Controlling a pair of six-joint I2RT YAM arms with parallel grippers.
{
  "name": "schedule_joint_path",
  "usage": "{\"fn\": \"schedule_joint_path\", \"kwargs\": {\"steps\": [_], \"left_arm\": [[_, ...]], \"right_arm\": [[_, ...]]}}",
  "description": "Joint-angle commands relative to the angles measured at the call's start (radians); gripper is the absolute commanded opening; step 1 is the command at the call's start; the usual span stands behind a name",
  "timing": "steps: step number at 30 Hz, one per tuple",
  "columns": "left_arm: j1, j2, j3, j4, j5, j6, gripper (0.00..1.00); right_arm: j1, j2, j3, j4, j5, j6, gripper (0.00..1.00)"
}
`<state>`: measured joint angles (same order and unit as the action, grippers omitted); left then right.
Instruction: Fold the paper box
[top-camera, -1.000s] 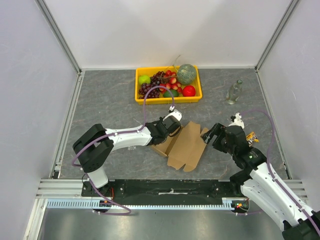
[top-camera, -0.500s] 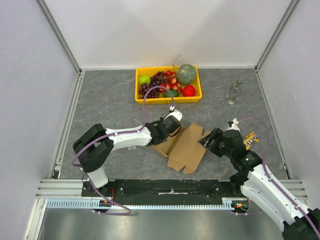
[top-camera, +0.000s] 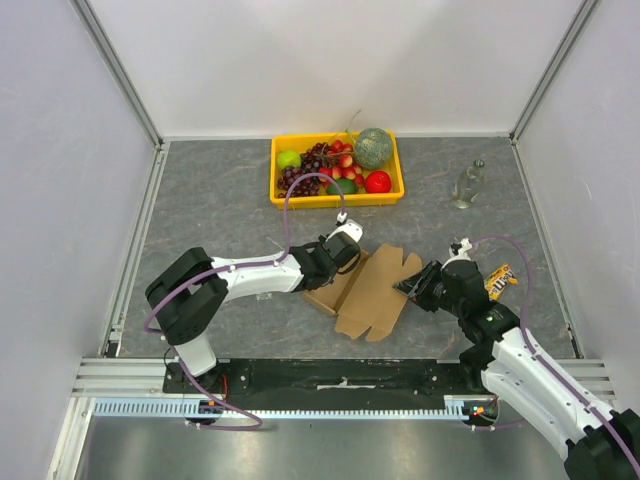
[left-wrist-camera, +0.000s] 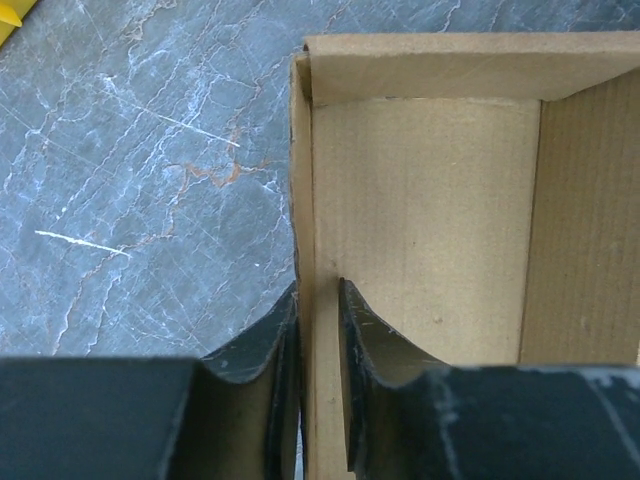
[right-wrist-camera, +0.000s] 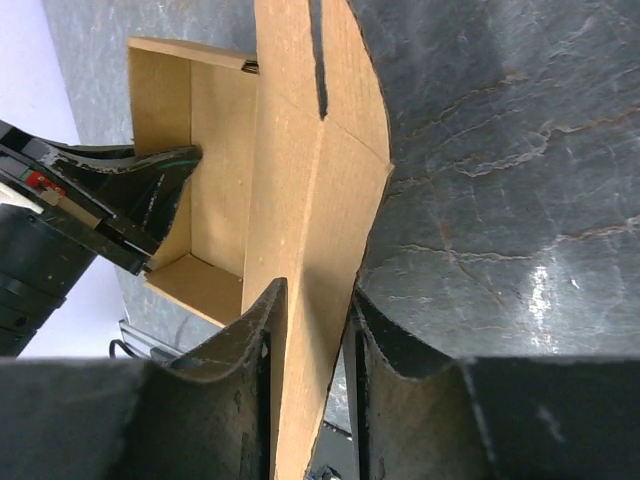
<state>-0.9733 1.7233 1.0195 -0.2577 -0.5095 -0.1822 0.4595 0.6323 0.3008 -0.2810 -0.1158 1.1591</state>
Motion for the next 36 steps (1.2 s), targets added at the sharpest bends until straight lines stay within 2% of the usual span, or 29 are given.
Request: {"fn": "schedule_joint_path", "kwargs": {"steps": [1, 10, 15, 16, 20, 25, 30, 34, 36], "left_arm": [[0.005, -0.018, -0.004, 0.020, 0.023, -0.049, 0.29], [0.004, -0.027, 0.017, 0.003, 0.043, -0.046, 0.46], [0.007, -0.073, 0.051, -0.037, 0.046, -0.036, 0.59], [0.007, -0.082, 0.063, -0.046, 0.051, -0.034, 0.67], [0.016, -0.125, 0.119, -0.092, 0.078, -0.031, 0.80], [0.074, -0.243, 0.168, -0.166, 0.121, -0.052, 0.86], [0.260, -0.424, 0.096, -0.199, 0.204, -0.146, 0.88], [0.350, -0.453, 0.033, -0.273, 0.209, -0.213, 0.88], [0.372, -0.435, 0.001, -0.307, 0.215, -0.266, 0.88]], "right_arm": [[-0.004, 0.009, 0.000, 0.071, -0.030, 0.021, 0.31], [-0.002, 0.032, 0.030, 0.082, -0.036, -0.002, 0.09], [-0.004, 0.043, 0.070, 0.059, -0.025, -0.024, 0.05], [-0.002, 0.046, 0.084, 0.049, -0.021, -0.032, 0.05], [-0.004, 0.064, 0.150, -0.010, 0.016, -0.065, 0.04], [-0.004, 0.084, 0.247, -0.115, 0.106, -0.113, 0.00], [-0.004, 0.167, 0.414, -0.239, 0.174, -0.245, 0.00], [-0.010, 0.292, 0.550, -0.340, 0.119, -0.395, 0.00], [-0.018, 0.369, 0.599, -0.377, 0.038, -0.467, 0.00]]}}
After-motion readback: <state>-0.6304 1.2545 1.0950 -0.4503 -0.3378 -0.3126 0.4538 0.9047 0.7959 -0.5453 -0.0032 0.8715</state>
